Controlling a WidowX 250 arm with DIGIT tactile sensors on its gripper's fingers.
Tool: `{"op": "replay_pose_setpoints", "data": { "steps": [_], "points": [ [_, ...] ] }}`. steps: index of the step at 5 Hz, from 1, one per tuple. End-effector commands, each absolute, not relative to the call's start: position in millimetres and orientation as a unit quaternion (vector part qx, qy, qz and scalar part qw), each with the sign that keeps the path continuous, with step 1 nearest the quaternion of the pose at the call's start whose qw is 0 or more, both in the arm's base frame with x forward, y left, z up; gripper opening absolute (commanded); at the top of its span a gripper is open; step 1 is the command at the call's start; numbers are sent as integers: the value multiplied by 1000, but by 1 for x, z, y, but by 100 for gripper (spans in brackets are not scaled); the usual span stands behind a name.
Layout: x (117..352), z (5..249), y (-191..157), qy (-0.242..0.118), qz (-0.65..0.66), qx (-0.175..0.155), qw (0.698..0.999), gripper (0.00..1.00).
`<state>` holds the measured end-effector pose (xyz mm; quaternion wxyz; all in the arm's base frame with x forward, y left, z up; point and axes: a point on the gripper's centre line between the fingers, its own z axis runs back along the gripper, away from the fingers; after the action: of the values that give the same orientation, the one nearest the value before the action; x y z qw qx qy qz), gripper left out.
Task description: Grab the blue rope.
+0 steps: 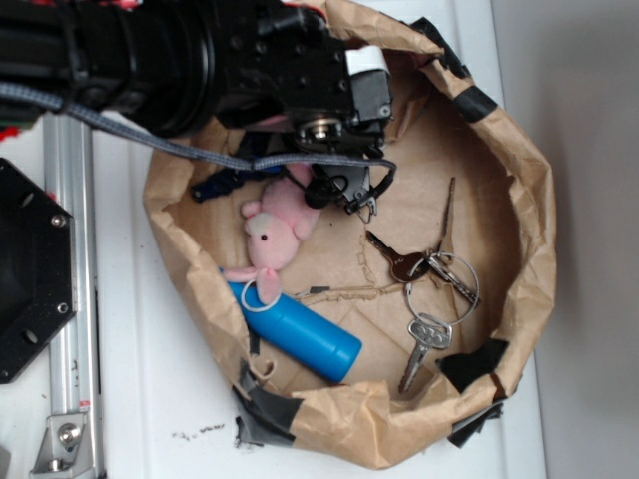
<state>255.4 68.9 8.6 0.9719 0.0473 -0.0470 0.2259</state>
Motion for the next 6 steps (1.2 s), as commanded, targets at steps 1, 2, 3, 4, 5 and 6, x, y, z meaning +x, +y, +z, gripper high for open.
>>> {"op": "replay_pose_setpoints", "data": {
  "steps": [1,2,3,4,5,6],
  "points": [
    [295,74,75,-138,169,16,976,0],
    [313,120,50,-141,102,-22,985,0],
    [308,128,30,-107,59,-54,991,0],
    [292,143,7,-75,-4,-67,995,0],
    [281,151,-9,-75,-46,-61,994,0],
    [272,155,-8,-82,-54,-59,993,0]
  ]
}}
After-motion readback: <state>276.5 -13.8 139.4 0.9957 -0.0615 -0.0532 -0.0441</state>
